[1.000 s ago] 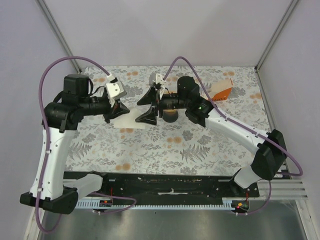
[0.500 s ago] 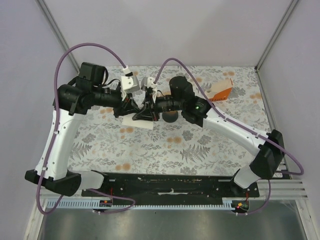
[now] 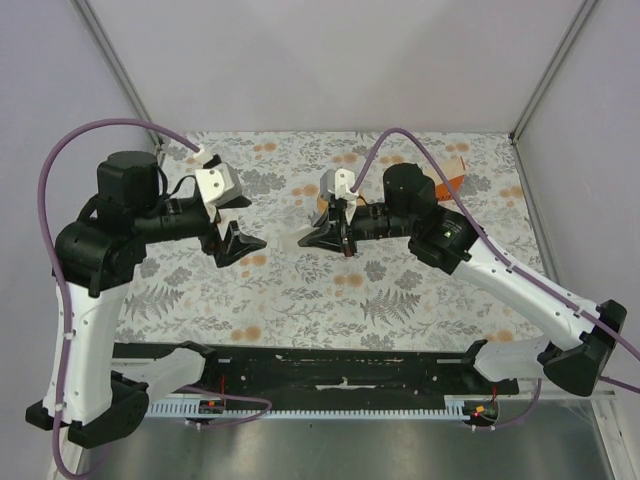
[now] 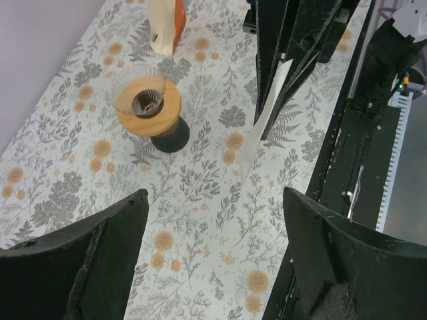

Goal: Place the coffee filter in the dripper

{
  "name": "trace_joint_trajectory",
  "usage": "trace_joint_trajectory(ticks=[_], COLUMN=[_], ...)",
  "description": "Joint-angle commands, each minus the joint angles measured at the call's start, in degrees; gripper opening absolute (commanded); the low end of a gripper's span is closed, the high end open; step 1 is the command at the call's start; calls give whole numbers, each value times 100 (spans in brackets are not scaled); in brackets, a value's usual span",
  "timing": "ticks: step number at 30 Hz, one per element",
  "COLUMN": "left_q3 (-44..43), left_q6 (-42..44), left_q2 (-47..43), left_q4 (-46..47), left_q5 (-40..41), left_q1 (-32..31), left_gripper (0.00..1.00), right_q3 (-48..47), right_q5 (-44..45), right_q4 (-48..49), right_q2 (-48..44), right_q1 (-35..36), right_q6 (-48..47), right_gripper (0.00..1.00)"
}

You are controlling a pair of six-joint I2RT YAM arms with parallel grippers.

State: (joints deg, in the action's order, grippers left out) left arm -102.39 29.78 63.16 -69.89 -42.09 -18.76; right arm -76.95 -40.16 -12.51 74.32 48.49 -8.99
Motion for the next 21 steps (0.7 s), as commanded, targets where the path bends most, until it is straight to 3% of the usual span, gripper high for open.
trace_joint_trajectory(ticks=[1, 6, 13, 21], left_q3=[464, 1247, 1511, 1933], left_q6=[-455, -491, -886, -1158], left_q2=[-215, -374, -207, -93], left_q4=[510, 923, 1565, 1715], left_q5=[-369, -1099, -1565, -2259], left_q1=[-4, 4, -22, -198], left_gripper=[88, 89, 87, 61], right_q3=[-57, -224, -286, -523], right_q5=[9, -184, -361, -238], right_q4=[-243, -296, -23, 73], right_q2=[-225, -331, -313, -111], right_q1=[-6, -15, -6, -15], right_q6=[-375, -472, -243, -217], right_gripper=[0, 0, 0, 0])
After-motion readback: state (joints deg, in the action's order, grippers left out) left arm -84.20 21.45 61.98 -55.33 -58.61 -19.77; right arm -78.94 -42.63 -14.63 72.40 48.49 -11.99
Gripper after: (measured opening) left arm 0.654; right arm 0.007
